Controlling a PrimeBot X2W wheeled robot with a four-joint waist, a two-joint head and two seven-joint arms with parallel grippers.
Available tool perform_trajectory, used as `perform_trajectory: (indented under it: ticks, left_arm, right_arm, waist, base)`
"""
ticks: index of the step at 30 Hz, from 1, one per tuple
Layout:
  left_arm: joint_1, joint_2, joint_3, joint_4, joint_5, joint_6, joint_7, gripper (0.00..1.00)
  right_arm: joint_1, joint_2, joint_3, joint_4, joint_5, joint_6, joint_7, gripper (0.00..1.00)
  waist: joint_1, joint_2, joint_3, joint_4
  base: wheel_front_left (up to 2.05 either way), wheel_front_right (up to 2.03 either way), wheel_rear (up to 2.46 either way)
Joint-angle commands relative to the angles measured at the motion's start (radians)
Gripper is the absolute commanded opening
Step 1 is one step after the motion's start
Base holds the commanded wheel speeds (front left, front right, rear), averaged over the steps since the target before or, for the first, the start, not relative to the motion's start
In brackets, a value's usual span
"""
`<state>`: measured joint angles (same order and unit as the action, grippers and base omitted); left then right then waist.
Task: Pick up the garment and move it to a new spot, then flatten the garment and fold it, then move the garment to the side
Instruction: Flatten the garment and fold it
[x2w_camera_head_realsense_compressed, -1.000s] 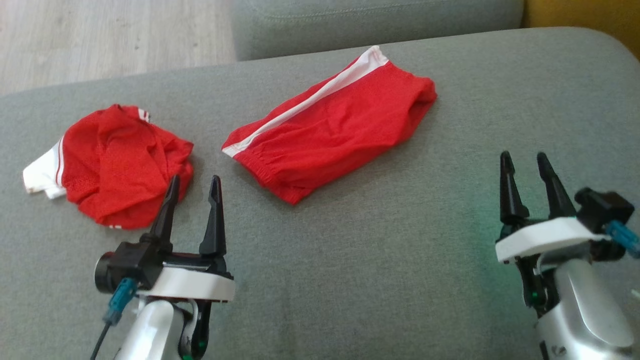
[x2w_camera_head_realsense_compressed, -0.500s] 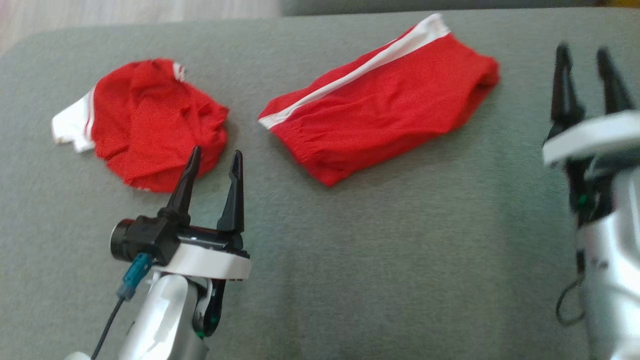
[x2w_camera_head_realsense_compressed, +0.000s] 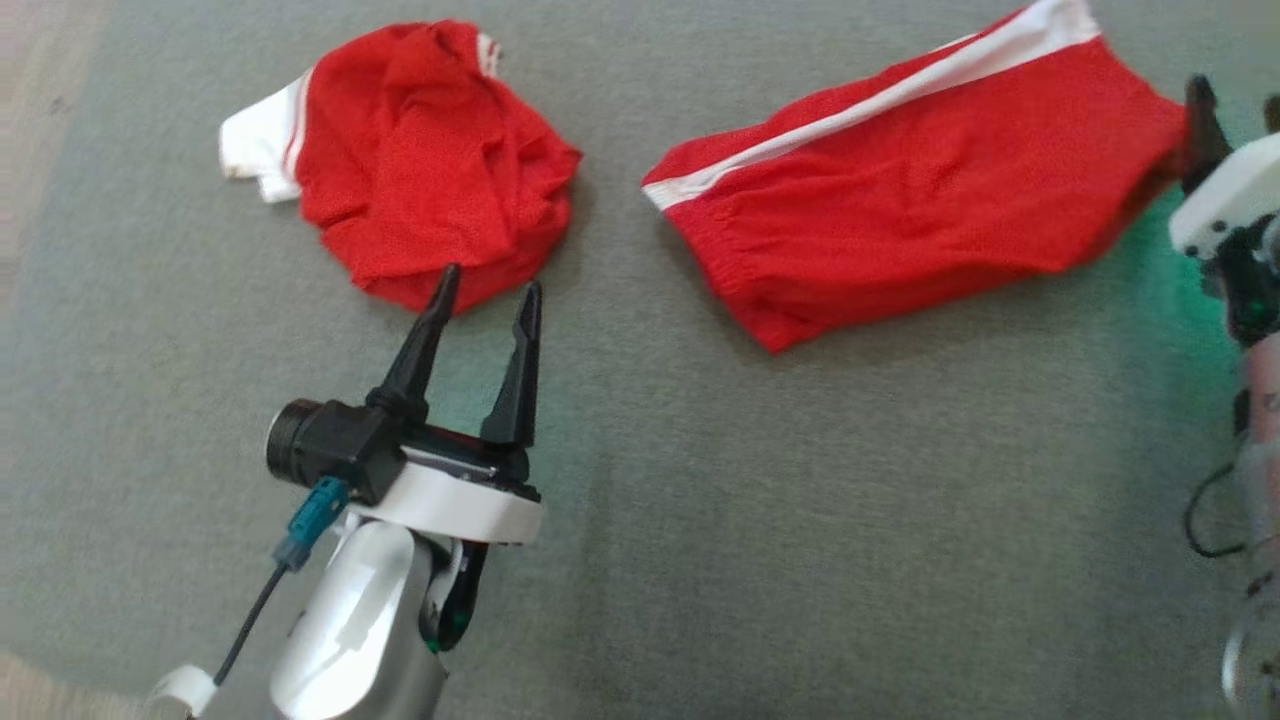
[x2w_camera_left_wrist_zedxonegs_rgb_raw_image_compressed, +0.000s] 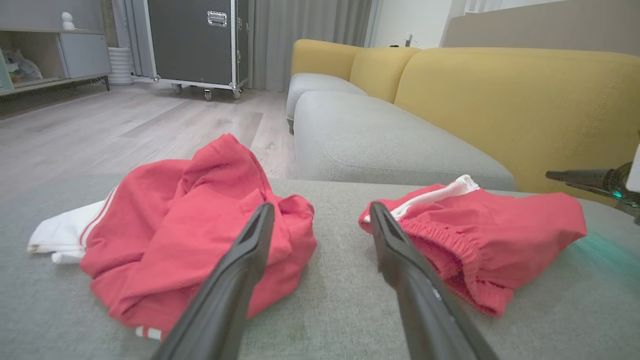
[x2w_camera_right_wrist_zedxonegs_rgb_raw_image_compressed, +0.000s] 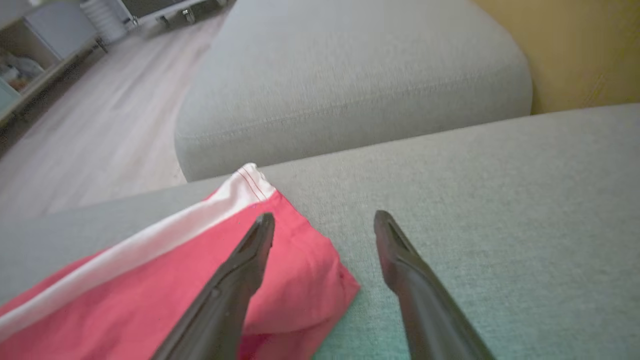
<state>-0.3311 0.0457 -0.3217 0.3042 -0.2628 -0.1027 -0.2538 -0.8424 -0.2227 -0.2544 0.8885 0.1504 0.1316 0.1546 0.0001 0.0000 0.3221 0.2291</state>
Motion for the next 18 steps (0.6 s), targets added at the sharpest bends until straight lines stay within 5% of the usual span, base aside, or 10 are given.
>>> perform_trajectory:
  ticks: [1,14,15,16,18]
  left_arm:
    - [-0.037,0.005,0.024,-0.029,-0.004,-0.002,-0.008,1.0]
    - [-0.085,0.005,0.0,-0.043,-0.029,0.017,-0.008,1.0]
    - [-0.087,0.005,0.0,-0.044,-0.029,0.018,-0.008,1.0]
    - [-0.088,0.005,0.001,-0.044,-0.029,0.019,-0.008,1.0]
    - [-0.088,0.005,0.005,-0.044,-0.028,0.021,-0.008,1.0]
  right_arm:
    - [-0.034,-0.01,0.001,0.004,-0.027,-0.001,0.002,1.0]
    - [-0.111,-0.022,-0.032,0.243,-0.176,-0.001,-0.007,1.0]
    - [-0.116,-0.019,-0.021,0.252,-0.181,-0.001,-0.009,0.84]
    - [-0.122,-0.017,-0.008,0.259,-0.183,-0.001,-0.017,0.0]
    - [-0.13,-0.019,0.019,0.269,-0.186,-0.001,-0.035,0.0]
  waist:
    - [-0.0001,0.0,0.02,0.03]
    - [-0.0001,0.0,0.063,0.045]
    - [-0.0001,0.0,0.064,0.043]
    - [-0.0001,0.0,0.065,0.039]
    - [-0.0001,0.0,0.063,0.029]
  base:
    - [0.0,0.0,0.0]
    - [0.0,0.0,0.0]
    - [0.0,0.0,0.0]
    - [0.0,0.0,0.0]
    - [0.0,0.0,0.0]
